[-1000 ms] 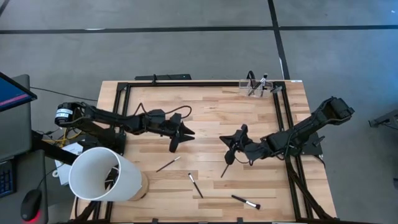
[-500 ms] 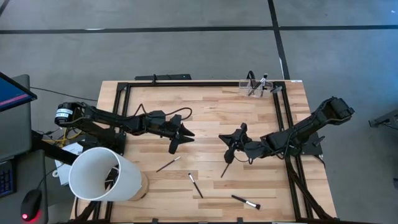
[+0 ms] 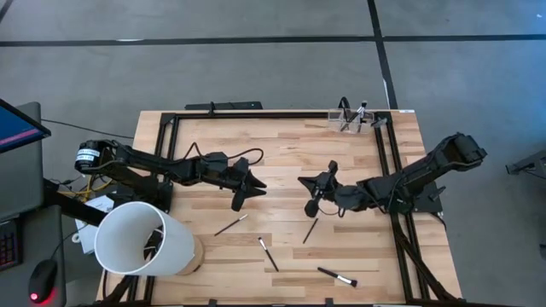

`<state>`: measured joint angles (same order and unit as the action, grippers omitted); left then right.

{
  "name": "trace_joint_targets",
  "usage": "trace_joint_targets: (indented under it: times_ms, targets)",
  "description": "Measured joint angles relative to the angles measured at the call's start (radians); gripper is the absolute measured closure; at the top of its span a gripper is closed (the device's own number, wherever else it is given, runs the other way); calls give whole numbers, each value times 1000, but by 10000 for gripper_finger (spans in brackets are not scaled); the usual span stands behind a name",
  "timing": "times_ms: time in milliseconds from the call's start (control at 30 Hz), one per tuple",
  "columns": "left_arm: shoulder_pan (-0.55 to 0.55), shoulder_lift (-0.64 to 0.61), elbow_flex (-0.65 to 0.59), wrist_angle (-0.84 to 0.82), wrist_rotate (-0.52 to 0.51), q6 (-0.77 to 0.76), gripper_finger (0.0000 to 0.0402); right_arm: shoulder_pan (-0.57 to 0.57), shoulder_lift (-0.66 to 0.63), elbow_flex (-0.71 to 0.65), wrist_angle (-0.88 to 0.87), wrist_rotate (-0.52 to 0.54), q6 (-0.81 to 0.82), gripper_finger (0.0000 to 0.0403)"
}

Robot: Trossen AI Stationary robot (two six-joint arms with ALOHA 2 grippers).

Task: Put items in baskets/containers
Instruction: Put the black eyeshadow brush into the middle section of the transparent organizer

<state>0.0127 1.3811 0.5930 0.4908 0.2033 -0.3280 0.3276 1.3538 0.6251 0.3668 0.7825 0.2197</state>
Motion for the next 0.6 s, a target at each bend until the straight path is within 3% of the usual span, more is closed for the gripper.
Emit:
trace_joint_targets:
  times_ms: [300, 467, 600]
  targets:
    - [-11, 0, 1, -170, 16, -48, 279, -110, -7, 73, -48, -183, -48, 403]
    - [-106, 0, 48, -260, -114, -9, 279, -144, -7, 105, -128, -183, -71, 403]
    - [-175, 0, 126, -439, -234, -31, 279, -147, -7, 108, -141, -186, -83, 403]
